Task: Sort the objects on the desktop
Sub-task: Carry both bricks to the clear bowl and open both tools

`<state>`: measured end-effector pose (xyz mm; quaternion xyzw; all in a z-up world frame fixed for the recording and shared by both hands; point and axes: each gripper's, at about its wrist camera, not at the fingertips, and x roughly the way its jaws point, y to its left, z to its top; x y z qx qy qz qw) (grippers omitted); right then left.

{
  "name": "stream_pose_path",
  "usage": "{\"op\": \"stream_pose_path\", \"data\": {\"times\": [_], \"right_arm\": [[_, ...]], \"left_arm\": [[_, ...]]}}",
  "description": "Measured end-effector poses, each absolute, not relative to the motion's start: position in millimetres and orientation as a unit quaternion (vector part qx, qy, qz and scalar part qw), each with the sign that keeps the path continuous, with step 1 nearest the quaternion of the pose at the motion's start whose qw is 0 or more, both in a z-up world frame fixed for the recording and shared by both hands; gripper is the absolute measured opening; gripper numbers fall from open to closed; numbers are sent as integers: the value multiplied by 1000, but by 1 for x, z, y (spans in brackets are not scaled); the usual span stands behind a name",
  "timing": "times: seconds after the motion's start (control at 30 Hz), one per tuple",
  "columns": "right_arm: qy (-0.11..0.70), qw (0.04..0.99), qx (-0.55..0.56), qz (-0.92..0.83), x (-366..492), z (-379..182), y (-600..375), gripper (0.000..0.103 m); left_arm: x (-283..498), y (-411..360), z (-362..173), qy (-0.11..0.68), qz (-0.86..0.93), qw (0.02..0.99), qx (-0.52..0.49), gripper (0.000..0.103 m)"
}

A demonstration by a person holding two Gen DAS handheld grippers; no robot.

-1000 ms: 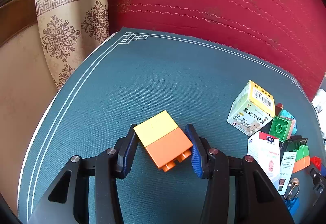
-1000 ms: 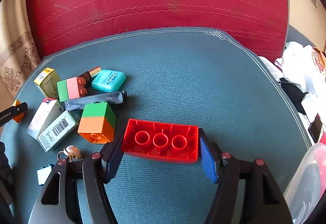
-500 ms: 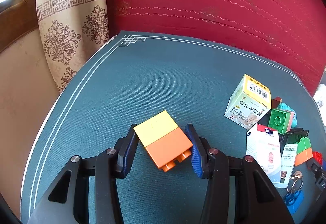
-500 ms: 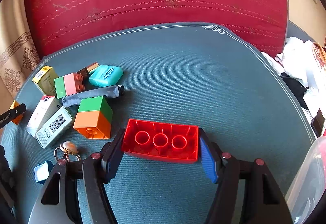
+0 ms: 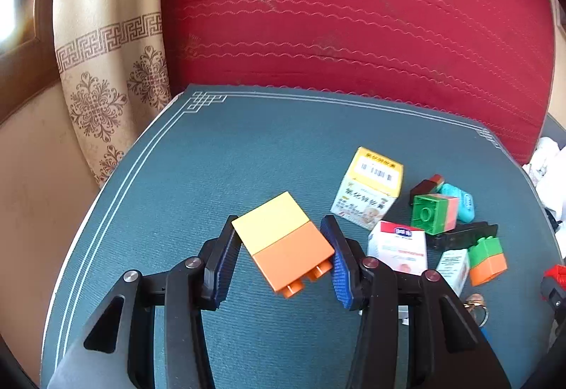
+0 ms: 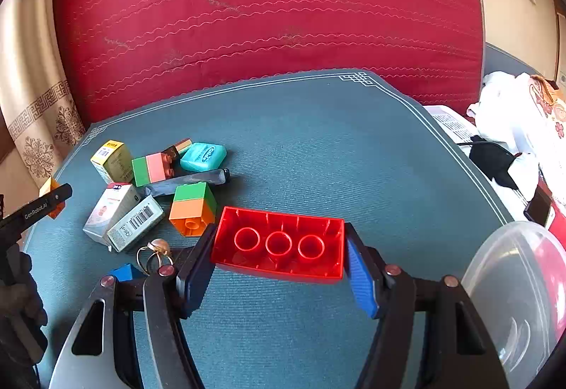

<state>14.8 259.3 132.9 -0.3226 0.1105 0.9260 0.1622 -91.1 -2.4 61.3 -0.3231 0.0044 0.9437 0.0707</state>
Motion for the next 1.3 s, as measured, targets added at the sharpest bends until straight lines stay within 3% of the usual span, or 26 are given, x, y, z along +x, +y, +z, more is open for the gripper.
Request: {"op": "stream_pose_path", "data": {"times": [0.5,1.3], "right_arm": [[113,186,-283,934,78,168,273,71],[142,320,-297,889,179,161,380,71]], "left_arm": [[19,83,103,52,933,214,-284,50],[99,243,96,123,867,377,-303,50]]}}
